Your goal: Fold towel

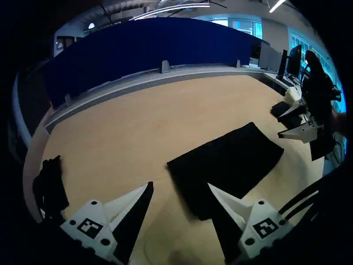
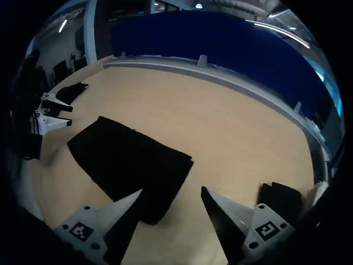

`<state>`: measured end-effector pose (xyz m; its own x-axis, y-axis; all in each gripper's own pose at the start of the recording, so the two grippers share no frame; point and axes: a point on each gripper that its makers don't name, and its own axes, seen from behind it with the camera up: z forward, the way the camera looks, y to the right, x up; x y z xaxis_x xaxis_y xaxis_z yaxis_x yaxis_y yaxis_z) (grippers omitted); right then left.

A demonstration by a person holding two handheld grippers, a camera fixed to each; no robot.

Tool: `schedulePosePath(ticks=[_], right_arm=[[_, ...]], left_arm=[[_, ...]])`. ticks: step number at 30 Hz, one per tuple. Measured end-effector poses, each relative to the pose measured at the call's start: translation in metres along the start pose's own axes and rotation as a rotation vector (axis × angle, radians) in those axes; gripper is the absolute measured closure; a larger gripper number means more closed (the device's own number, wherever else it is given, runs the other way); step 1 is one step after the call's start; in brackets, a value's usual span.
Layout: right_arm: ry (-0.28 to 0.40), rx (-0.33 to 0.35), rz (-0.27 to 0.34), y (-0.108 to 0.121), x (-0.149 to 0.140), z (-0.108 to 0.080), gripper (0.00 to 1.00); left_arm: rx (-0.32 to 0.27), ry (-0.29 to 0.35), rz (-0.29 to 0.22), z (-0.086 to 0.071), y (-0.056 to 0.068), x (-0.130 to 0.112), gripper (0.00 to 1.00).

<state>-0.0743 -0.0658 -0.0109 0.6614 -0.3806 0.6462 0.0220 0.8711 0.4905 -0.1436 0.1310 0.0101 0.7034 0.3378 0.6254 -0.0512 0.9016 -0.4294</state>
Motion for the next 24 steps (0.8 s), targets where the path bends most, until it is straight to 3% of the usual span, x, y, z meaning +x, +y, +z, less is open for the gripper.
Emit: schedulePosePath(ticks=[6, 10, 24], right_arm=[[-0.006, 0.018, -0.022, -0.008, -0.007, -0.007, 0.08], [-0.012, 0.035, -0.035, -0.014, -0.013, -0.012, 0.08], [-0.042, 0.095, -0.103, -0.027, -0.03, -0.022, 0.08]], left_arm=[[0.021, -0.003, -0.025, -0.023, 0.002, -0.014, 0.18], [0.035, -0.008, -0.035, -0.038, 0.005, -0.025, 0.12], [0.105, -0.016, -0.107, -0.085, 0.014, -0.061, 0.12]])
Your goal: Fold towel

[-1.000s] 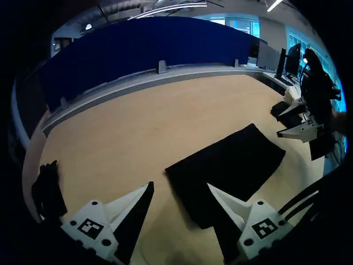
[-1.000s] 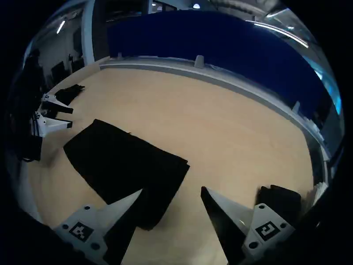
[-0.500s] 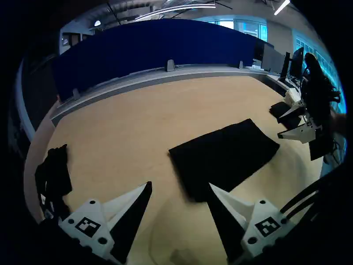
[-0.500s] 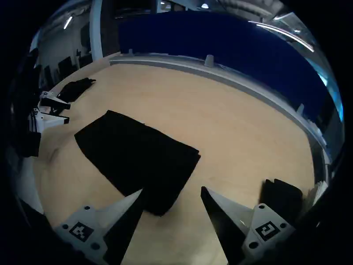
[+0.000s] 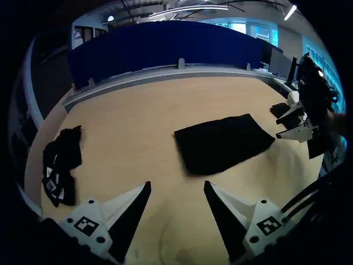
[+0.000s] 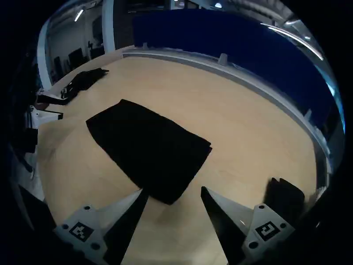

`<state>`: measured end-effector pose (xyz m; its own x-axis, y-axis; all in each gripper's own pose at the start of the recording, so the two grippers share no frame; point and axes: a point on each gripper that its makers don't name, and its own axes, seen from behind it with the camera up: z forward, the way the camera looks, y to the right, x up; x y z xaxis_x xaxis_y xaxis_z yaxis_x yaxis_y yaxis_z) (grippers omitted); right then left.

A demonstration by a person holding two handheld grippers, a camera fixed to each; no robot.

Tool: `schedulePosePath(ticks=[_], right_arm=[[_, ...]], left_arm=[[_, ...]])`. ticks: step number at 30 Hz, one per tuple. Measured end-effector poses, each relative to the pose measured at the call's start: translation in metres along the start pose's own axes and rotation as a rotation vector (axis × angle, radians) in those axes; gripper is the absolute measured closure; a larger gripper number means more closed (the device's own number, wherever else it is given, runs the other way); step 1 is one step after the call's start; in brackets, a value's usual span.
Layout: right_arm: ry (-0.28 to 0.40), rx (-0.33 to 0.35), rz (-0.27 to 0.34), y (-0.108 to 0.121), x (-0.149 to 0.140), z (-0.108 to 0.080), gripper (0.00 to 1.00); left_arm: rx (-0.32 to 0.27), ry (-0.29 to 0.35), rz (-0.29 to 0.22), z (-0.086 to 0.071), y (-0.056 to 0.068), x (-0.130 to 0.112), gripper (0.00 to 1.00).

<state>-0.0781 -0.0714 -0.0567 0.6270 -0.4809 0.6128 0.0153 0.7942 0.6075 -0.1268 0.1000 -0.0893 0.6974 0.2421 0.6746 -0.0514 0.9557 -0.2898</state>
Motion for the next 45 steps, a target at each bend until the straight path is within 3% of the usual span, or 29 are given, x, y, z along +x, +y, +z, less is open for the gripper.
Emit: schedulePosePath(ticks=[16, 22, 32, 44, 45], right_arm=[[-0.054, 0.064, -0.094, -0.01, -0.011, 0.005, 0.1], [-0.089, 0.079, -0.142, -0.004, -0.02, 0.011, 0.23], [-0.125, 0.102, -0.154, -0.005, -0.029, 0.019, 0.67], [-0.144, 0.095, -0.185, -0.007, -0.032, 0.022, 0.7], [-0.145, 0.095, -0.188, -0.006, -0.032, 0.021, 0.73]], left_arm=[[0.055, 0.0, -0.039, -0.022, -0.012, -0.019, 0.11], [0.075, -0.002, -0.057, -0.031, -0.016, -0.028, 0.11], [0.109, -0.006, -0.091, -0.044, -0.028, -0.042, 0.11], [0.116, -0.002, -0.104, -0.048, -0.034, -0.044, 0.12], [0.116, -0.002, -0.104, -0.048, -0.034, -0.044, 0.12]])
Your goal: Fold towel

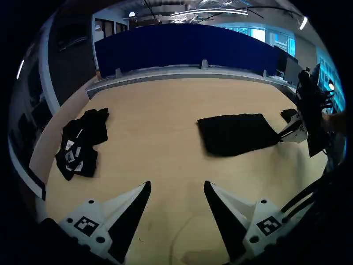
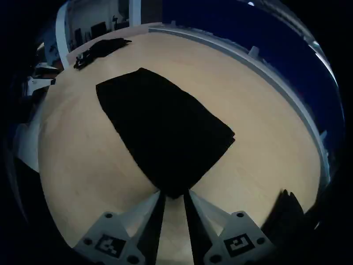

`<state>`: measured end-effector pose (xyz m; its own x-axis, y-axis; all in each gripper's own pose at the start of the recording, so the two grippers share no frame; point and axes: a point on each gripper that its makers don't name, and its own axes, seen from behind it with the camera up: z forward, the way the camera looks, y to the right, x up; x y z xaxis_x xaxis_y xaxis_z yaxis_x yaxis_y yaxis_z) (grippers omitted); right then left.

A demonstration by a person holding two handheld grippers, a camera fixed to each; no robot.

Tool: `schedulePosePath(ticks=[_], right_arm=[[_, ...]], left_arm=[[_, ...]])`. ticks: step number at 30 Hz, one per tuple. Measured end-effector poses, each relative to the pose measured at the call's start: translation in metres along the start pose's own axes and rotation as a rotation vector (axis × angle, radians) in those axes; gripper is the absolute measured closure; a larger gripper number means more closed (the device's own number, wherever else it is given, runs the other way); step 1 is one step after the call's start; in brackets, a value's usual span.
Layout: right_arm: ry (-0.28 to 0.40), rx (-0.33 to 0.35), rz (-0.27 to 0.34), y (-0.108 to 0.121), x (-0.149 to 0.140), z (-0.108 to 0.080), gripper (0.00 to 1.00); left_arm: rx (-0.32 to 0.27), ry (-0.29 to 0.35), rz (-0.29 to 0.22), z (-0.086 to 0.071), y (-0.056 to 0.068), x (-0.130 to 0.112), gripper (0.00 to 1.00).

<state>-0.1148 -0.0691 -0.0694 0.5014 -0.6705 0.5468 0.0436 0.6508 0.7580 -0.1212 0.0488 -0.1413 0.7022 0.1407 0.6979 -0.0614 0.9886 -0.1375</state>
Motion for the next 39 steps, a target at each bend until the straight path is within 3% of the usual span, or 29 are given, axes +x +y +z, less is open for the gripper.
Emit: schedulePosePath(ticks=[5, 9, 19, 27, 39], right_arm=[[-0.007, -0.001, -0.003, -0.001, -0.002, -0.001, 0.78], [-0.01, -0.003, -0.005, -0.001, -0.002, 0.0, 0.9], [0.015, -0.017, 0.004, 0.003, 0.01, -0.006, 0.94], [0.069, -0.035, -0.024, 0.009, 0.05, -0.024, 0.94], [0.153, -0.048, -0.162, 0.004, 0.133, -0.042, 0.94]], left_arm=[[0.004, 0.001, -0.001, 0.0, -0.002, 0.0, 0.11], [0.006, -0.001, -0.004, 0.0, -0.004, -0.001, 0.11], [0.008, 0.003, -0.002, -0.003, -0.005, 0.0, 0.11], [0.013, 0.012, -0.016, -0.009, -0.008, 0.003, 0.11], [0.023, 0.025, -0.029, -0.021, -0.009, 0.006, 0.11]])
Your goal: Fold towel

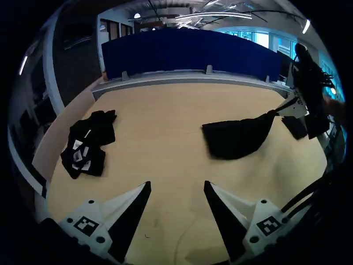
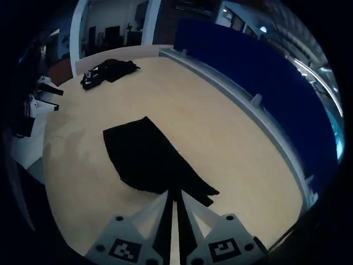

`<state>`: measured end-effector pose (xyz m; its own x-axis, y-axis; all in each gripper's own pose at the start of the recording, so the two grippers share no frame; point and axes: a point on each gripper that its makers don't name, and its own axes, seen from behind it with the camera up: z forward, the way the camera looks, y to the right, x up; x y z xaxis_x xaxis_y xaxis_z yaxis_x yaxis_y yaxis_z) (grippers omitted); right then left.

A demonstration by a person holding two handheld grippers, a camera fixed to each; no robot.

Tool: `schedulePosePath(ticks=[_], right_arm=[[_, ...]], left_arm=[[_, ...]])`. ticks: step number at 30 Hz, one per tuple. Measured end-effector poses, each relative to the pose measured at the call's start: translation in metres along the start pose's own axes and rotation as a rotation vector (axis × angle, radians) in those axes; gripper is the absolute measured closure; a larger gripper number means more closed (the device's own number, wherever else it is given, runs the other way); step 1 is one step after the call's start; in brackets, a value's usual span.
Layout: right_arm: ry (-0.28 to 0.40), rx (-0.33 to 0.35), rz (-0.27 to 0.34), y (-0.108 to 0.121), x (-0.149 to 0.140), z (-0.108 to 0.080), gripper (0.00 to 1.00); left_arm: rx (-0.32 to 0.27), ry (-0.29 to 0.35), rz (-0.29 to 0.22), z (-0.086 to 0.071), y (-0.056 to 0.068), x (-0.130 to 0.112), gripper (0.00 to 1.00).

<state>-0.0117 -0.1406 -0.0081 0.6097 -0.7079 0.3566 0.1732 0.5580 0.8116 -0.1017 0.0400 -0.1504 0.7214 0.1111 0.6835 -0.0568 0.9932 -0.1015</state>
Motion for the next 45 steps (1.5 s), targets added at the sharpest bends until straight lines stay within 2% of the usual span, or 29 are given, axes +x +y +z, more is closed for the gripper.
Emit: schedulePosePath(ticks=[6, 18, 24, 30, 36, 39, 45], right_arm=[[0.033, 0.018, -0.056, -0.007, 0.035, 0.005, 0.94], [0.045, 0.06, -0.126, -0.027, 0.061, 0.024, 0.94], [0.057, 0.113, -0.179, -0.057, 0.084, 0.048, 0.94], [0.057, 0.192, -0.223, -0.104, 0.099, 0.086, 0.94], [0.016, 0.267, -0.231, -0.148, 0.086, 0.128, 0.94], [-0.011, 0.291, -0.215, -0.161, 0.075, 0.141, 0.94], [-0.023, 0.305, -0.195, -0.166, 0.069, 0.145, 0.94]], left_arm=[[-0.001, 0.01, -0.005, -0.005, 0.004, 0.002, 0.11], [-0.007, 0.021, -0.025, -0.016, 0.007, 0.004, 0.11], [0.009, 0.024, -0.03, -0.025, 0.003, 0.005, 0.11], [0.031, 0.028, -0.038, -0.037, -0.005, 0.002, 0.11], [0.052, 0.024, -0.041, -0.039, -0.011, -0.007, 0.11], [0.057, 0.024, -0.047, -0.038, -0.013, -0.009, 0.11], [0.058, 0.026, -0.062, -0.037, -0.015, -0.007, 0.11]])
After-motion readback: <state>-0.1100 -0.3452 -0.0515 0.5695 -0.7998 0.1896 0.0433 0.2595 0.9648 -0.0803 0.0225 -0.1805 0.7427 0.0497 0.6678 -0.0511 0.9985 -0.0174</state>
